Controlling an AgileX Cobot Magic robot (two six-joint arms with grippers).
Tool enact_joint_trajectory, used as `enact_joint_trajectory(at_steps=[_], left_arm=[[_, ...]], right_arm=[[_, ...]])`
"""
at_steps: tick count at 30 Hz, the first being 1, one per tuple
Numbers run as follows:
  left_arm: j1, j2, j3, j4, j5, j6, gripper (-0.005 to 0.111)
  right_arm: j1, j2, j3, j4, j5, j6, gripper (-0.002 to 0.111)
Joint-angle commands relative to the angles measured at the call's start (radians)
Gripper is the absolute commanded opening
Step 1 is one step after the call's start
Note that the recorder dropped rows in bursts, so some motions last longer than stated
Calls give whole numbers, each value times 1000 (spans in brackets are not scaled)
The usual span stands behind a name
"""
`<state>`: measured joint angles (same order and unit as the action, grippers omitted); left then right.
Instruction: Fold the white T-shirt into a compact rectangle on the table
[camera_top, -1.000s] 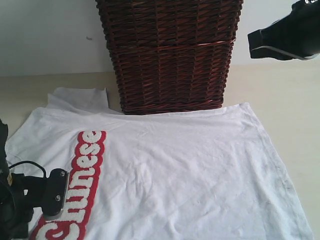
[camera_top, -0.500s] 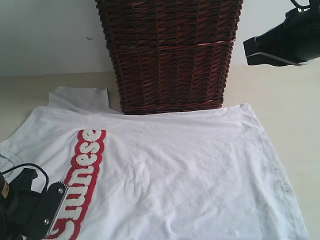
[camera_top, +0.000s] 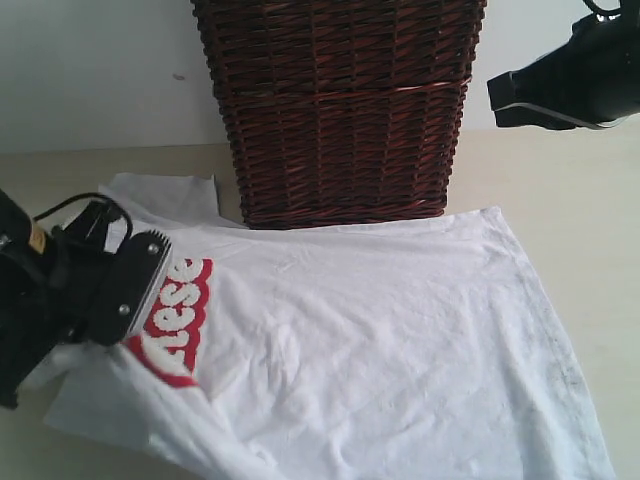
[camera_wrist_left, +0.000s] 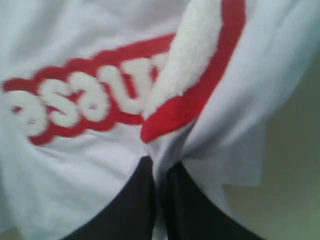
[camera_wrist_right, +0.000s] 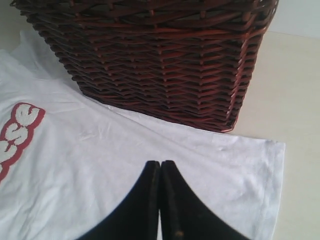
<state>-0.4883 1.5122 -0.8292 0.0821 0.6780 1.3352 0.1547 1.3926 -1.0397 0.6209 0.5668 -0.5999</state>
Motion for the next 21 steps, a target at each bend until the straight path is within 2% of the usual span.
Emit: enact_joint_trajectory(at_steps=[1, 2, 3, 5, 6, 8, 10, 14, 18, 21], left_arm=[[24, 99, -8, 19, -428, 17, 7], [26, 119, -8, 19, -474, 17, 13], [30, 167, -8, 19, -552, 17, 29], [32, 229, -8, 19, -646, 17, 55], [36, 252, -8, 14, -695, 5, 62], [36, 272, -8, 11, -731, -56, 63], [33, 253, -8, 11, -692, -95, 62], [-10, 152, -8, 8, -463, -122, 61], [-76, 128, -3, -22, -207, -113, 56], [-102, 135, 29, -28, -191, -109, 52]], right_arm=[[-3, 1, 4, 2, -14, -9, 0], [-3, 1, 4, 2, -14, -9, 0], [-3, 1, 4, 2, -17, -14, 0], [-3, 1, 4, 2, -23, -26, 0], [-3, 1, 4, 2, -25, -26, 0], [-3, 1, 4, 2, -25, -26, 0], [-3, 1, 4, 2, -29, -26, 0], [-3, 1, 4, 2, -29, -26, 0], [-3, 1, 4, 2, -19, -26, 0], [-3, 1, 4, 2, -4, -26, 0]])
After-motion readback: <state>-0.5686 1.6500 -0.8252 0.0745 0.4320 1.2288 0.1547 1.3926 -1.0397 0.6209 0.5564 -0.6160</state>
